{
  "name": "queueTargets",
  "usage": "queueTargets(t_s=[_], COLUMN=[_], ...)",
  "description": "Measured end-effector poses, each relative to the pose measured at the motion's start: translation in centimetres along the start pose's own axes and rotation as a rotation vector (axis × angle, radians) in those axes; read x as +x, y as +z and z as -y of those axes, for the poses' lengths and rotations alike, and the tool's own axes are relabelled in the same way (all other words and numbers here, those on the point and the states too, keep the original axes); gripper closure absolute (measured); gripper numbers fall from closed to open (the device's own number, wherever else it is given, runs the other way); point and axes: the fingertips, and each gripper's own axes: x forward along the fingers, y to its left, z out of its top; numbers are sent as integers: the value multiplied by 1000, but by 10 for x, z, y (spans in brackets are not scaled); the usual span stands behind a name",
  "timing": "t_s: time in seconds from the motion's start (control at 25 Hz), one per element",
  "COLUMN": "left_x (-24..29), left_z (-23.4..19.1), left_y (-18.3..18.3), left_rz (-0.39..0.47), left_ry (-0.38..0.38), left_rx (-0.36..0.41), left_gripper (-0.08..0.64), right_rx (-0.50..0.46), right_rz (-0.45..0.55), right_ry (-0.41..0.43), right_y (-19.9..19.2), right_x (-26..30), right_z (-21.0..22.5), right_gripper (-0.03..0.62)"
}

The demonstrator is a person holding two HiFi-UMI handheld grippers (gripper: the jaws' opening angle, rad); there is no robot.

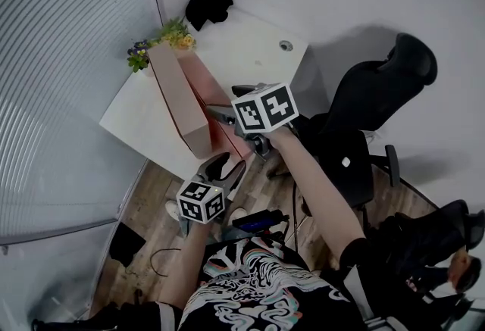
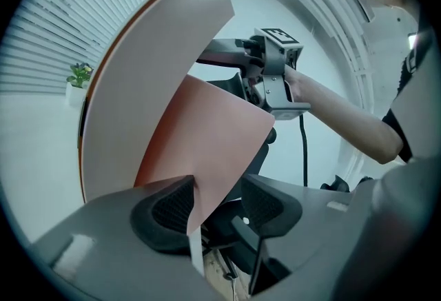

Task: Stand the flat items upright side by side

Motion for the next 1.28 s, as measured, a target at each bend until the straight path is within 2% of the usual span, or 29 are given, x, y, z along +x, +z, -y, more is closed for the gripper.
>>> queueTargets(t_s=[0.44, 0.8, 0.92, 1.04, 1.28], left_x=[1, 3, 4, 3, 1], left_z=[-1, -1, -1, -1, -1], left_y=[-2, -2, -3, -4, -3], left_rz=[-25, -33, -35, -38, -31], left_ry=[-11, -19, -21, -20, -14], left_rx=[6, 17, 10, 11, 18], left_gripper=[359, 359, 360, 360, 362], right_rx=[-49, -115, -105, -110, -97], right_rz=[-144, -225, -248, -277, -287], right_ry=[-33, -50, -56, -72, -95], right_y=[5, 9, 5, -2, 0], right_x=[42, 47, 50, 54, 56], right_z=[12, 9, 12, 14, 17], right_gripper=[213, 207, 206, 244, 264])
